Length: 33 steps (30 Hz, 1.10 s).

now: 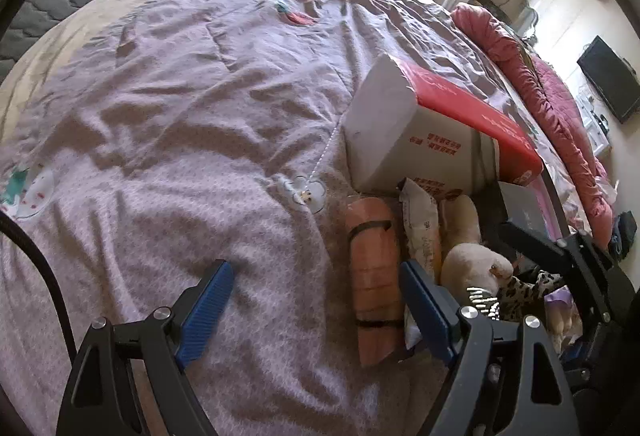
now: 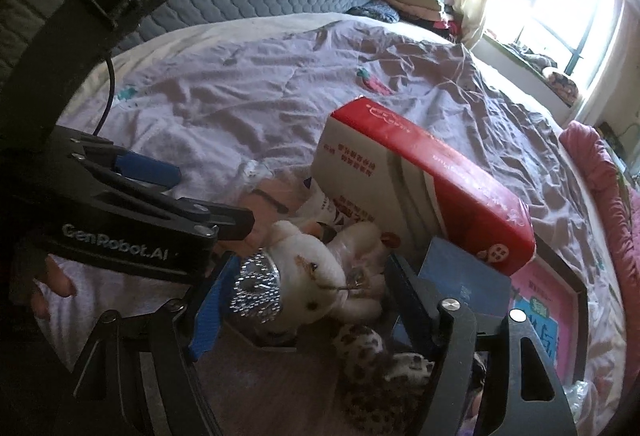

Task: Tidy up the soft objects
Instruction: 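Close the left gripper on the pink rolled item while the right grasps the white tiara bunny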

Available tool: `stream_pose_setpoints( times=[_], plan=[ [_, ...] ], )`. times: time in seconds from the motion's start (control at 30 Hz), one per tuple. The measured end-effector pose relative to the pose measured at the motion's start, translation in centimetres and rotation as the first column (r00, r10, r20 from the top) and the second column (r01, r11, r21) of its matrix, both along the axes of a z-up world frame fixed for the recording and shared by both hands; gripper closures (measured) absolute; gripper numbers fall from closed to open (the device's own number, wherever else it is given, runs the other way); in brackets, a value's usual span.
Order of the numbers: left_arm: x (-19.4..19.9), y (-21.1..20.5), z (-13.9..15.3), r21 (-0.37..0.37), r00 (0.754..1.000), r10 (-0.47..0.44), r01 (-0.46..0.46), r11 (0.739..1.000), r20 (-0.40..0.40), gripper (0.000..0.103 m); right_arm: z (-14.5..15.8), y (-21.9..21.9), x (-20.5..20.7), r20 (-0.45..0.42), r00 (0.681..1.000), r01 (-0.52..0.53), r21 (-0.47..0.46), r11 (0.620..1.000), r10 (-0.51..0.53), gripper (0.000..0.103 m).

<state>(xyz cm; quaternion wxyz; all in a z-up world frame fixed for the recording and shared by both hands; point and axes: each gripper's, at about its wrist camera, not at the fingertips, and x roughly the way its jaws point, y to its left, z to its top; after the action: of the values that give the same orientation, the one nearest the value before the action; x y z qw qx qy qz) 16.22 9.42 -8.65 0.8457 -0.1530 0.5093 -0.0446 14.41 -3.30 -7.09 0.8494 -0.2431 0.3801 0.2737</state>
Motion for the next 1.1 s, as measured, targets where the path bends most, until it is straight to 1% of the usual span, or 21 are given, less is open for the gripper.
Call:
stream_pose_setpoints(
  times=[0.07, 0.1, 0.17, 0.2, 0.23, 0.27, 0.33, 0.37, 0.43, 0.47, 0.53, 0.57, 0.6, 0.63, 0.67, 0.7, 0.8, 0.9, 1.03, 1.1],
  plan=[
    [0.3, -0.1, -0.1, -0.016, 1.000, -0.009, 0.009, 1.000, 0.003, 0.019, -0.4, 0.0, 0.1, 0.001, 1.000, -0.002, -0.021, 1.000, 0.002, 0.042],
    [0.4, -0.1, -0.2, -0.027, 1.000, -0.011, 0.011, 1.000, 0.006, 0.019, -0.6, 0.0, 0.2, -0.005, 1.000, -0.006, -0.026, 1.000, 0.005, 0.048],
    [0.6, -0.1, -0.4, -0.036, 1.000, -0.013, 0.013, 0.999, 0.006, 0.019, -0.9, -0.1, 0.2, -0.013, 1.000, -0.011, -0.028, 1.000, 0.011, 0.051],
    [0.8, -0.2, -0.5, -0.038, 1.000, -0.016, 0.016, 0.999, 0.005, 0.020, -0.9, -0.1, 0.2, -0.014, 1.000, -0.014, -0.025, 1.000, 0.014, 0.056],
    [0.9, -0.4, -0.6, -0.034, 1.000, -0.019, 0.019, 0.999, 0.005, 0.023, -0.8, -0.2, 0.1, -0.017, 1.000, -0.018, -0.017, 1.000, 0.018, 0.061],
    [0.9, -0.5, -0.6, -0.026, 1.000, -0.021, 0.022, 0.999, 0.005, 0.024, -0.7, -0.3, 0.0, -0.012, 1.000, -0.021, -0.012, 1.000, 0.020, 0.064],
    [1.1, -0.9, -0.8, -0.020, 1.000, -0.030, 0.030, 0.999, 0.002, 0.033, -0.5, -0.4, -0.2, -0.015, 0.999, -0.029, -0.006, 1.000, 0.029, 0.065],
    [1.1, -1.0, -0.9, -0.029, 0.999, -0.032, 0.032, 0.999, 0.001, 0.036, -0.5, -0.6, -0.4, -0.020, 0.999, -0.032, 0.000, 0.999, 0.032, 0.066],
    [1.2, -1.1, -1.1, -0.064, 0.999, -0.035, 0.035, 0.997, -0.001, 0.045, -0.1, -1.0, -0.8, -0.026, 0.999, -0.035, 0.025, 0.999, 0.035, 0.066],
    [1.2, -1.2, -1.2, -0.088, 0.999, -0.038, 0.038, 0.995, 0.000, 0.048, 0.2, -1.3, -1.1, -0.029, 0.999, -0.035, 0.040, 0.999, 0.036, 0.066],
    [1.1, -1.2, -1.3, -0.114, 0.999, -0.042, 0.041, 0.993, -0.001, 0.058, 0.9, -1.8, -1.5, -0.044, 0.998, -0.030, 0.085, 0.996, 0.034, 0.066],
    [1.1, -1.2, -1.4, -0.139, 0.999, -0.047, 0.046, 0.989, 0.000, 0.062, 1.1, -2.0, -1.7, -0.049, 0.998, -0.028, 0.098, 0.995, 0.033, 0.066],
    [1.1, -1.2, -1.4, -0.163, 0.999, -0.049, 0.049, 0.985, 0.004, 0.071, 1.4, -2.3, -2.0, -0.053, 0.998, -0.024, 0.117, 0.993, 0.031, 0.066],
    [1.0, -1.1, -1.4, -0.186, 0.999, -0.052, 0.052, 0.981, 0.008, 0.085, 1.7, -2.5, -2.2, -0.053, 0.998, -0.024, 0.126, 0.992, 0.031, 0.066],
    [1.0, -1.2, -1.5, -0.226, 0.998, -0.058, 0.059, 0.972, 0.011, 0.085, 1.9, -2.7, -2.4, -0.052, 0.998, -0.022, 0.132, 0.991, 0.029, 0.066],
    [0.9, -1.3, -1.5, -0.243, 0.998, -0.063, 0.064, 0.968, 0.012, 0.085, 2.2, -3.0, -2.6, -0.055, 0.998, -0.015, 0.141, 0.990, 0.023, 0.066],
    [0.4, -2.1, -1.1, -0.199, 0.997, -0.078, 0.081, 0.977, 0.023, 0.085, 2.8, -3.9, -3.2, -0.076, 0.997, 0.004, 0.196, 0.981, 0.011, 0.066],
    [-0.2, -2.3, -0.6, -0.188, 0.996, -0.081, 0.085, 0.978, 0.029, 0.086, 3.4, -4.3, -4.0, -0.098, 0.995, 0.010, 0.242, 0.970, 0.014, 0.066],
    [-1.9, -2.3, -0.2, -0.142, 0.996, -0.087, 0.088, 0.986, 0.016, 0.086, 3.8, -4.3, -5.4, -0.096, 0.995, -0.009, 0.253, 0.967, 0.035, 0.066],
    [-2.9, -2.3, 0.2, -0.132, 0.996, -0.088, 0.089, 0.987, 0.014, 0.086, 3.9, -4.4, -6.2, -0.099, 0.994, -0.017, 0.257, 0.966, 0.043, 0.066]
  ],
)
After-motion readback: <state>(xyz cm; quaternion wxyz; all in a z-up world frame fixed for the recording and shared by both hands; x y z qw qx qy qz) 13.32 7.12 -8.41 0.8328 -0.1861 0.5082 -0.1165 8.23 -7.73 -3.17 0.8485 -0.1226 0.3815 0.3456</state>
